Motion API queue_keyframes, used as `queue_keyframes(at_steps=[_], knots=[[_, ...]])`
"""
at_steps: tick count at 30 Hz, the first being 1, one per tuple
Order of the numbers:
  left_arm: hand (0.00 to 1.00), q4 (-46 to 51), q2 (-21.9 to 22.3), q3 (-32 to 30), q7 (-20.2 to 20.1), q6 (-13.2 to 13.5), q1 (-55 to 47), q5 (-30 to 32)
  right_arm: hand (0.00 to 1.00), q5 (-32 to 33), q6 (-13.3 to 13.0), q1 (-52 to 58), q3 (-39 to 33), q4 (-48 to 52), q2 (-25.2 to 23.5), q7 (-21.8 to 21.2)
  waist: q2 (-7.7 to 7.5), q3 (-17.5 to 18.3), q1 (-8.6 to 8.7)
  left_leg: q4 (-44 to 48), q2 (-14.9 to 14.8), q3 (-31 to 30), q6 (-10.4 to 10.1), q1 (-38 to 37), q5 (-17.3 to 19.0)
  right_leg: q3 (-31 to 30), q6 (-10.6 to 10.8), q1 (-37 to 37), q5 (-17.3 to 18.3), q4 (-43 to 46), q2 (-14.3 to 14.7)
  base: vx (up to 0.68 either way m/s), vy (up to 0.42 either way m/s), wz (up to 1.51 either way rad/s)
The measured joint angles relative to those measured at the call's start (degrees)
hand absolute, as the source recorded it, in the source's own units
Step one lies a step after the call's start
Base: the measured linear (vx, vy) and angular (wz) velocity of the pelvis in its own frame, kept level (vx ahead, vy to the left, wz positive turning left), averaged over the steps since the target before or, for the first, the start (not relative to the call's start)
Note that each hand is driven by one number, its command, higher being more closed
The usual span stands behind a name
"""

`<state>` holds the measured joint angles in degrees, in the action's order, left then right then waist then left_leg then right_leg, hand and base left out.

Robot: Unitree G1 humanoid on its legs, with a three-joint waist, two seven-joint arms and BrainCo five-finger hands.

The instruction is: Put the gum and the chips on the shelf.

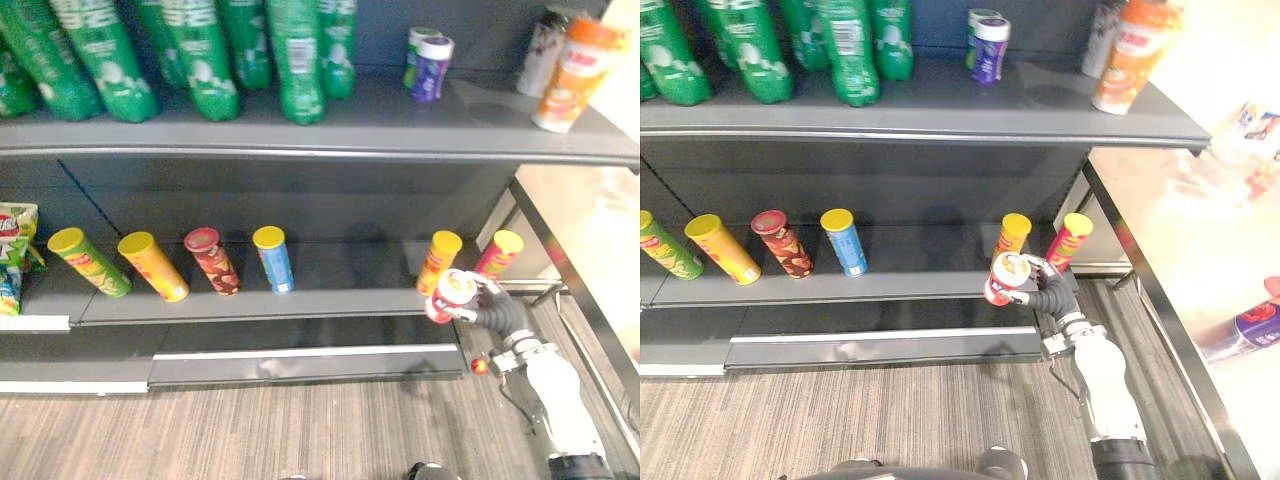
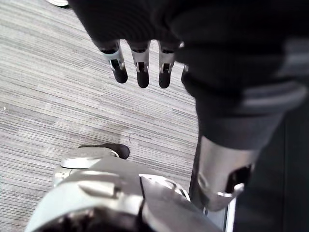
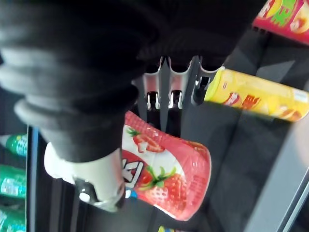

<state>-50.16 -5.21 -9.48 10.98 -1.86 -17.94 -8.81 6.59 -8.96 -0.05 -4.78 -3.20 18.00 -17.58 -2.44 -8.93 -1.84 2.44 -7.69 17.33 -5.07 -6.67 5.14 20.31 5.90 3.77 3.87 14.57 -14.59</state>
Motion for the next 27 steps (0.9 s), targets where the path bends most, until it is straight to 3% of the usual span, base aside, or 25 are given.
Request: queue_keyframes(at_steps=[1,3,7,11,18,27], knots=[[0.00,-0.02,0.67,0.01,0.02,-0.04,-0.05,-0.04,1.00,0.00,-0.13,-0.29,-0.05,0.00,0.28,0.05,1.11,-0.26,0.01,-1.02,-0.74,0.63,-0.60,-0.67,-0.66,0.01,0.00,-0.02,0.04,-0.51,1.10,-0.02,-0.150,-0.17],[0.00,0.01,0.96,-0.08,0.03,0.00,-0.13,-0.06,1.00,0.00,-0.16,-0.28,-0.12,-0.16,0.45,0.09,1.50,-0.41,0.00,-2.05,-1.49,0.64,-1.36,-0.65,-1.55,0.70,-0.12,-0.04,0.27,-0.74,2.03,-0.04,-0.137,0.02],[0.00,1.02,0.63,-1.28,0.93,-0.09,-0.55,-0.21,1.00,0.09,-1.41,-0.25,0.86,-1.07,0.50,-0.01,0.46,-0.58,-0.61,-2.48,-2.63,-1.88,-2.23,-0.42,-2.18,3.76,0.34,-3.42,-0.32,-5.09,3.67,-0.04,-0.054,0.32],[0.00,1.65,0.59,-1.81,1.21,-0.12,-0.88,-0.18,1.00,0.09,-1.97,-0.70,1.24,-1.95,0.02,-0.09,-0.19,0.49,-1.92,-5.43,-2.33,-2.95,-2.34,-0.56,-4.01,5.23,0.62,-6.18,-3.56,-11.36,4.84,0.03,0.011,0.19],[0.00,3.20,1.72,-1.58,1.22,0.06,-2.28,-0.14,1.00,0.05,-2.89,-2.38,0.71,-1.41,0.02,-0.21,1.53,0.90,-1.80,-7.40,-0.96,-3.53,-2.21,-1.19,-4.61,5.98,1.23,-7.82,-5.47,-14.61,4.69,0.05,0.034,0.07],[0.00,3.18,1.62,-1.65,1.02,0.15,-2.41,-0.06,1.00,2.64,-0.98,-7.88,0.50,11.33,3.13,-6.14,1.30,0.98,-1.41,-7.73,-1.10,-3.86,-2.21,-1.87,-4.61,5.89,1.22,-8.99,-5.47,-15.04,5.00,0.00,0.005,0.02]])
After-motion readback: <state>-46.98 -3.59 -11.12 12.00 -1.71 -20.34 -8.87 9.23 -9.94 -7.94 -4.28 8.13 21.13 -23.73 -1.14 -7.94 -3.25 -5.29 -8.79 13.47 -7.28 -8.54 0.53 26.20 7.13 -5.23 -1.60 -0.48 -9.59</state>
